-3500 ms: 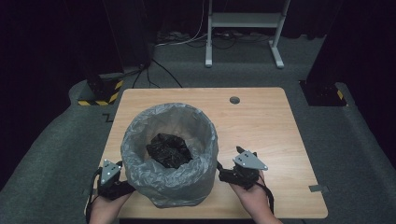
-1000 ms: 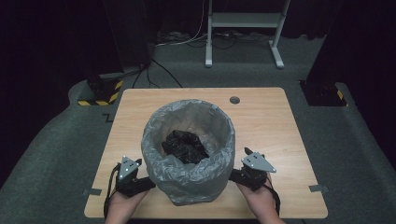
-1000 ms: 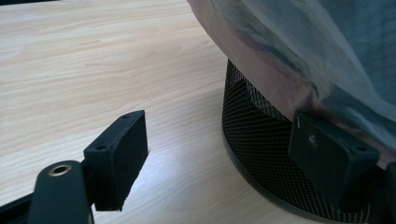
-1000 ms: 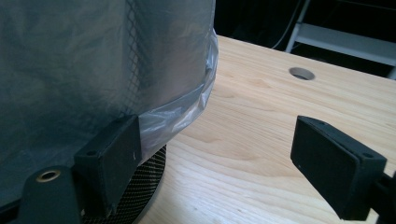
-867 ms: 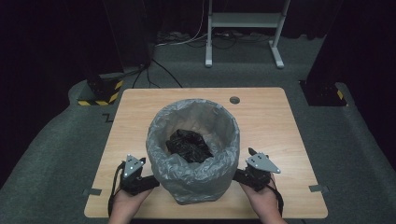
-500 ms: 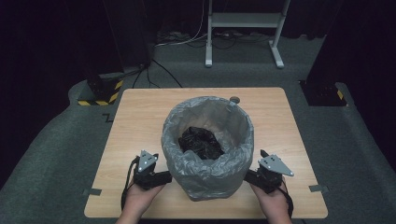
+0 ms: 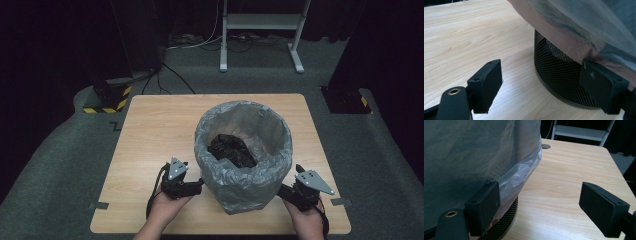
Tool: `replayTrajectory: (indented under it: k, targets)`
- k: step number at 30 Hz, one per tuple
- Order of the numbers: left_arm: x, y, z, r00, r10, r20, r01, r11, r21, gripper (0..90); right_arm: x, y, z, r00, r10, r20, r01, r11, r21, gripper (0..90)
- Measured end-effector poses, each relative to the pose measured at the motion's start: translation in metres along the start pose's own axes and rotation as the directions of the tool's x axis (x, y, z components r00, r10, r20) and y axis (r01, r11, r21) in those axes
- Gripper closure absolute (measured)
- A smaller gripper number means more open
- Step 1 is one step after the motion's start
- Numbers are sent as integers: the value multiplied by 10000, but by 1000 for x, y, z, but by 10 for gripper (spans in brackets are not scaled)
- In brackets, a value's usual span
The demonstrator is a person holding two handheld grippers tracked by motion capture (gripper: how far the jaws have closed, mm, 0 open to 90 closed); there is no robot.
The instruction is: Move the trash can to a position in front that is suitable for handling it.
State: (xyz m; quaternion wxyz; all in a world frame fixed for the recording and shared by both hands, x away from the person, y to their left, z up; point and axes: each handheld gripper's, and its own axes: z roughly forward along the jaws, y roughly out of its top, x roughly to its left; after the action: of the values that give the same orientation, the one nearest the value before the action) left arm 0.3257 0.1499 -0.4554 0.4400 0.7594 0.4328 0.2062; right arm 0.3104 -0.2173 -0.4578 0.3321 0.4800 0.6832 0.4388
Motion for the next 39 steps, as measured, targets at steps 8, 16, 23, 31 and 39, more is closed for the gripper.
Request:
replayTrajectory:
  k: [8,16,23,31,39]
  targets:
    - [-6,8,10,9998,-119,131,120,9999,-54,176,-11,-3,-5,9991,336,256,-337,9994,27,167]
    - [-12,18,22,9998,-113,190,115,9999,-65,178,-19,-4,-8,9974,505,514,-510,9987,78,168]
    - [-15,29,39,9993,-165,342,162,9998,105,178,-29,-6,-9,9951,627,769,-635,9980,80,166]
    - [-20,33,55,9985,-424,339,413,9986,317,176,-43,-5,-7,9915,792,1031,-804,9967,73,167]
    - [-26,49,70,9995,-296,138,288,9980,555,180,-56,0,6,9864,987,1316,-1006,9949,75,197]
